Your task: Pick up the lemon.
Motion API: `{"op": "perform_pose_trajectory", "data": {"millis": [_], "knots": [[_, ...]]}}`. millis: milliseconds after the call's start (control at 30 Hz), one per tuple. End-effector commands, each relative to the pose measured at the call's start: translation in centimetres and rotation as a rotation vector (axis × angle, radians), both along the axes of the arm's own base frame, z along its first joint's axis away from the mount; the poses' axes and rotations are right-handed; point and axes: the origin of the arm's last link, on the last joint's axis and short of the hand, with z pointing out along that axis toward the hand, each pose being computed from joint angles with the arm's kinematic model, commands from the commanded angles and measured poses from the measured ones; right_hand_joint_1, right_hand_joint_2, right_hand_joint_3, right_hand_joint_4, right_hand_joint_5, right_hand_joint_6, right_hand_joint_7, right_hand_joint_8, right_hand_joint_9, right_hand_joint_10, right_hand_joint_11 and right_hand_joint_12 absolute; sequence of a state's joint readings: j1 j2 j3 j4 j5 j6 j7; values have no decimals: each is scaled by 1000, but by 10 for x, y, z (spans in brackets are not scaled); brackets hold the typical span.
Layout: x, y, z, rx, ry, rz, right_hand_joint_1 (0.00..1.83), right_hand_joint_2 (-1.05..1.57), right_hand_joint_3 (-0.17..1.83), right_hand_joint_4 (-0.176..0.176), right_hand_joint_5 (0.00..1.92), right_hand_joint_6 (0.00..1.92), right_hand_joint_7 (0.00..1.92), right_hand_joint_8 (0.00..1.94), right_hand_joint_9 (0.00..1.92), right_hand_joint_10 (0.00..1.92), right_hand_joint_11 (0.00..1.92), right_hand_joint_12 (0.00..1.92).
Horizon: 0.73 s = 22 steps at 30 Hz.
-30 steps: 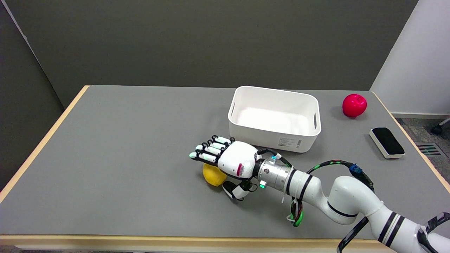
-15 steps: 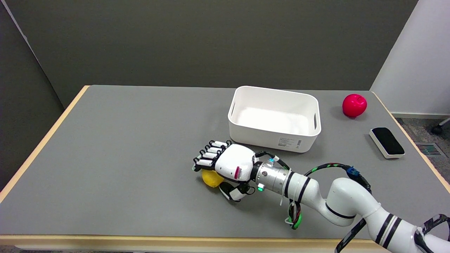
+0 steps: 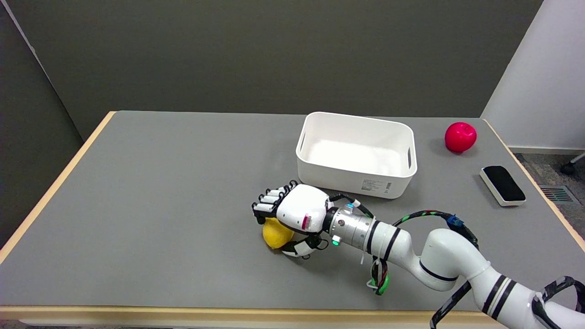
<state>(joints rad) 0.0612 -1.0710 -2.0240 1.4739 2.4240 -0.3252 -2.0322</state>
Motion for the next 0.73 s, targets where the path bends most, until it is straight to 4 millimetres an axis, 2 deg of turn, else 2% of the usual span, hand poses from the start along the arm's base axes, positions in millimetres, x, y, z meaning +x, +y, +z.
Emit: {"op": "perform_pose_trajectory", "data": {"millis": [33,167,367,400,500,600,733], "knots": [[9,-4,-6,30,-21,32,1320,1152,226,-125,552,1598,764,1392,715,1525,638,1678],[38,-6,-8,44,-17,131,1321,1140,242,-117,573,1601,768,1376,719,1524,653,1662],[106,-7,0,42,-18,353,1325,1130,251,-118,583,1588,784,1362,729,1510,675,1655],[124,-5,4,31,-6,414,1326,1129,252,-118,584,1586,786,1360,731,1508,676,1657],[157,-4,17,13,-5,525,1327,1127,253,-118,586,1584,787,1356,732,1507,681,1654],[181,-9,34,-18,-64,578,1329,1118,267,-119,587,1581,790,1352,736,1506,673,1661],[196,-21,58,-125,-44,612,1322,1143,229,-124,577,1586,780,1354,729,1521,711,1633]]}}
